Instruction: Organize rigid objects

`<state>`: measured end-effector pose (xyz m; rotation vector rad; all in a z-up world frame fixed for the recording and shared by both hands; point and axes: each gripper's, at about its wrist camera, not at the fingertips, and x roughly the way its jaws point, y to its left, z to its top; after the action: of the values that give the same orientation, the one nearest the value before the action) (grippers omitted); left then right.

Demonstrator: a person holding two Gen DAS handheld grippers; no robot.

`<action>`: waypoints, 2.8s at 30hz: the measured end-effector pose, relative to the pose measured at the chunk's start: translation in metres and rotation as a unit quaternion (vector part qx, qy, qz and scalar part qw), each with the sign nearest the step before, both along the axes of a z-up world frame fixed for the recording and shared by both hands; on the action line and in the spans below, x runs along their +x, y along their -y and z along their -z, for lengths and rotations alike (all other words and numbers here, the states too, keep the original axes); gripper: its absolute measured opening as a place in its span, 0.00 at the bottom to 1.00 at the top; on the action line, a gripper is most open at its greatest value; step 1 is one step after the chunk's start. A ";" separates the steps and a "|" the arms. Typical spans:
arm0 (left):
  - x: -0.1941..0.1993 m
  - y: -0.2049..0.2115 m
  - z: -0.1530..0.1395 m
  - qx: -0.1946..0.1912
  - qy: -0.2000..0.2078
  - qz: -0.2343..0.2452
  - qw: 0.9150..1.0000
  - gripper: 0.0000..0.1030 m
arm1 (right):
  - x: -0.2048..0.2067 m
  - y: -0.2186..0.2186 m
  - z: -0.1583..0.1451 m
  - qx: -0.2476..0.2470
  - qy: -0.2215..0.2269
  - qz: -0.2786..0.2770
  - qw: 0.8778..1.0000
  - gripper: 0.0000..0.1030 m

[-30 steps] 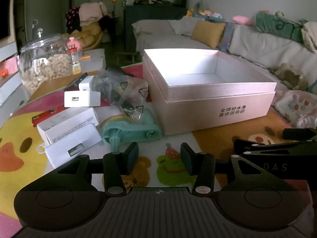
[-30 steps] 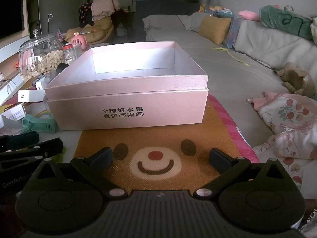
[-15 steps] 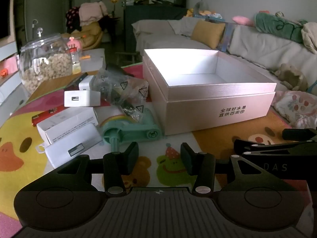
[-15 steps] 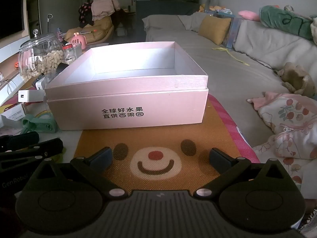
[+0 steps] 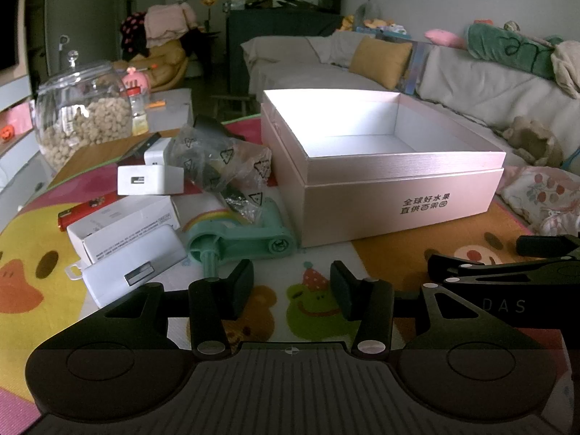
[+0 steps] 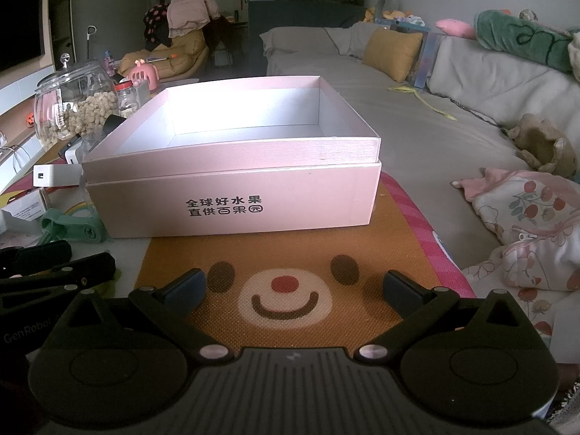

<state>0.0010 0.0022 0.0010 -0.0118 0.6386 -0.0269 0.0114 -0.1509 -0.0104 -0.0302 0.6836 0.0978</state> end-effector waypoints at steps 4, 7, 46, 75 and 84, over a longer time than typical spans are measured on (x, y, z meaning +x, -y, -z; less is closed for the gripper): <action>0.000 0.000 0.000 0.000 0.000 0.000 1.000 0.50 | 0.000 0.000 0.000 0.000 0.000 0.000 1.000 1.00; 0.000 0.000 0.000 0.000 0.000 0.000 1.000 0.50 | 0.000 0.000 0.000 0.000 0.000 0.000 1.000 1.00; -0.001 0.004 0.000 0.010 0.000 0.000 1.000 0.50 | 0.000 0.000 -0.001 0.000 0.000 0.000 1.000 1.00; -0.055 -0.099 -0.029 -0.156 -0.043 -0.078 0.984 0.44 | 0.004 0.008 -0.007 -0.003 -0.042 -0.053 0.998 1.00; -0.010 -0.080 -0.021 -0.125 -0.045 -0.097 0.986 0.46 | 0.003 0.008 -0.008 -0.001 -0.040 -0.050 0.998 1.00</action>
<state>-0.0087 0.0824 0.0223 -0.3195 0.7186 0.0817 0.0145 -0.1586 -0.0027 -0.0633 0.7621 0.1940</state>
